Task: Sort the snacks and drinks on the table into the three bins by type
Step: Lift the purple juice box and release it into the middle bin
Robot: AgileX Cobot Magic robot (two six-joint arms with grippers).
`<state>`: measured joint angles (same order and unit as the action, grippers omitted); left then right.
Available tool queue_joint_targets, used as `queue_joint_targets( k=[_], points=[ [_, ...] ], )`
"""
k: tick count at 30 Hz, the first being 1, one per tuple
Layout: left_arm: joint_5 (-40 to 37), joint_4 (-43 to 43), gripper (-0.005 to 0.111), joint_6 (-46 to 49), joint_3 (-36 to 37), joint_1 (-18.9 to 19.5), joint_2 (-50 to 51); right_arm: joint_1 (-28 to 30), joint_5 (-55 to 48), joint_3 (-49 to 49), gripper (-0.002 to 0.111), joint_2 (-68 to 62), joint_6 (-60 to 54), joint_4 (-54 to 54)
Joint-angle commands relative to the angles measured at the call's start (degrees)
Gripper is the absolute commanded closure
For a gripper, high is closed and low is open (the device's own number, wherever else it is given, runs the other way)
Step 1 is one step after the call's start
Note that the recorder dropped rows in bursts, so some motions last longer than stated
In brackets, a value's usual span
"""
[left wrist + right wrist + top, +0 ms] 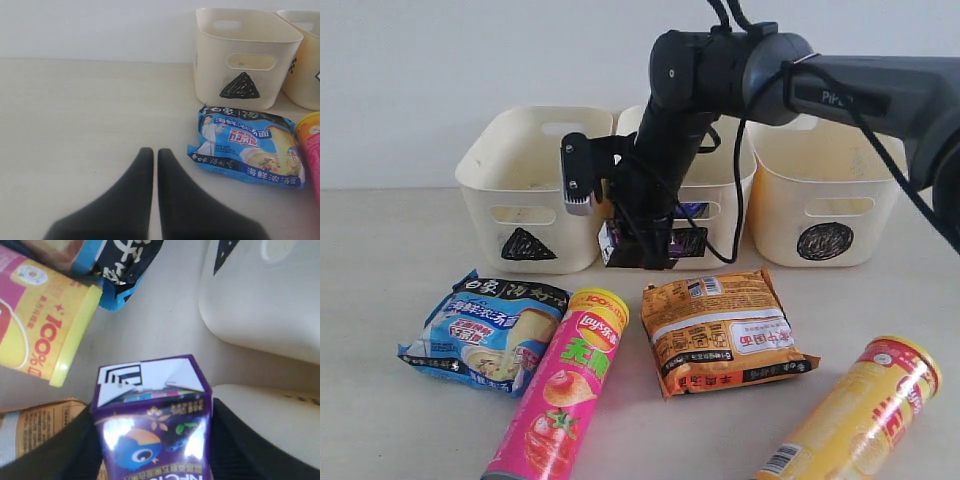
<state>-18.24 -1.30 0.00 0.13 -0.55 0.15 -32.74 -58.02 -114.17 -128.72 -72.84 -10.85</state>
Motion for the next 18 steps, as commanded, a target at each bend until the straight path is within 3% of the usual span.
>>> queue_joint_targets(
  k=[1, 10, 18],
  points=[
    [0.63, -0.41, 0.102, 0.0, -0.13, 0.06, -0.15, 0.12, -2.12, -0.26, 0.107, 3.95, 3.43, -3.3],
    [0.63, -0.41, 0.102, 0.0, -0.13, 0.06, -0.15, 0.12, -3.81, -0.26, 0.109, 12.61, 9.46, -4.74],
    [0.63, -0.41, 0.102, 0.0, -0.13, 0.06, -0.15, 0.23, 12.85, -0.14, 0.109, 14.92, 29.18, 5.29]
  ],
)
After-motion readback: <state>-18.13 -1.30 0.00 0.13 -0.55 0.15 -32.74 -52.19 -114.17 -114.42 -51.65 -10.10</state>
